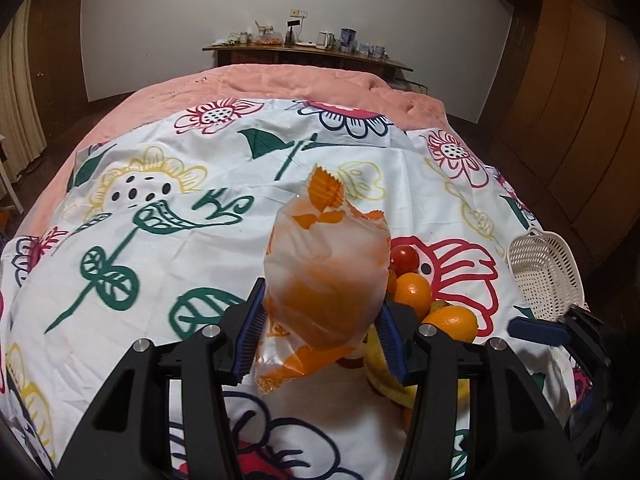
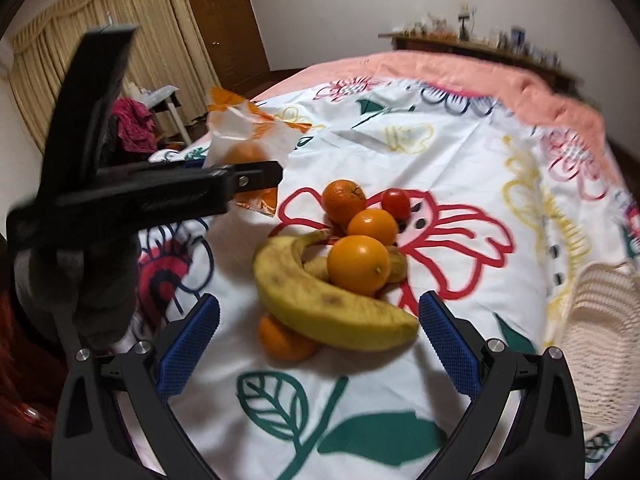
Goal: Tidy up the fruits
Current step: 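Grasp the yellow banana with the right gripper while the left gripper holds the bag, then carry the banana into the white basket and open the right gripper while left holds bag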
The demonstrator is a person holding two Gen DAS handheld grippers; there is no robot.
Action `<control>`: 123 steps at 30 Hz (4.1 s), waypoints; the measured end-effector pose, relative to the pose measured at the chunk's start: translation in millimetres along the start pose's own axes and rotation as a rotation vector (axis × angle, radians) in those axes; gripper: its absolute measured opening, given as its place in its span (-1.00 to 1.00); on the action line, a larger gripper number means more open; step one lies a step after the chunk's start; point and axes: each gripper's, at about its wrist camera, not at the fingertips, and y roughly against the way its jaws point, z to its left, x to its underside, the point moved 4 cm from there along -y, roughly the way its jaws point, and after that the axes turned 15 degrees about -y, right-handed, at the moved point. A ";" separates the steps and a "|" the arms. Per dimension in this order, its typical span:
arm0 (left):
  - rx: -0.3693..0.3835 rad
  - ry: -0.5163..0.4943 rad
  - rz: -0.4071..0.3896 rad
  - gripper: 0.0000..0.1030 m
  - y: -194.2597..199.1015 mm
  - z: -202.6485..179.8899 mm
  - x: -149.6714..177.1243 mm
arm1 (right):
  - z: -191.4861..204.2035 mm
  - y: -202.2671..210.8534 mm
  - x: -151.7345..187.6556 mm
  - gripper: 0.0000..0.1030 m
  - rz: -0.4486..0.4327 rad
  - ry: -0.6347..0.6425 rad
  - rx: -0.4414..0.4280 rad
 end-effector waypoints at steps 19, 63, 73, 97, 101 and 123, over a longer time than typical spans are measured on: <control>-0.010 0.044 -0.002 0.02 5.2 18.9 11.9 | 10.9 -18.6 25.7 0.91 0.222 -0.025 -0.121; 0.003 0.043 -0.026 0.02 17.4 10.3 12.9 | 14.3 -28.2 5.2 -0.33 0.187 -0.023 -0.048; -0.010 0.046 -0.030 0.02 21.4 12.9 11.4 | 17.6 -0.7 -1.3 -0.35 0.119 -0.119 -0.268; -0.007 -0.091 -0.022 0.02 22.3 -41.2 -8.6 | -98.0 108.0 -6.7 -0.35 -0.194 -0.358 -0.149; -0.020 -0.127 -0.022 0.02 19.9 -52.9 -14.1 | -131.4 119.5 -3.5 -0.35 -0.236 -0.392 -0.049; 0.001 -0.271 -0.016 0.02 13.8 -117.6 -37.9 | -257.4 91.0 15.4 -0.34 -0.233 -0.438 0.432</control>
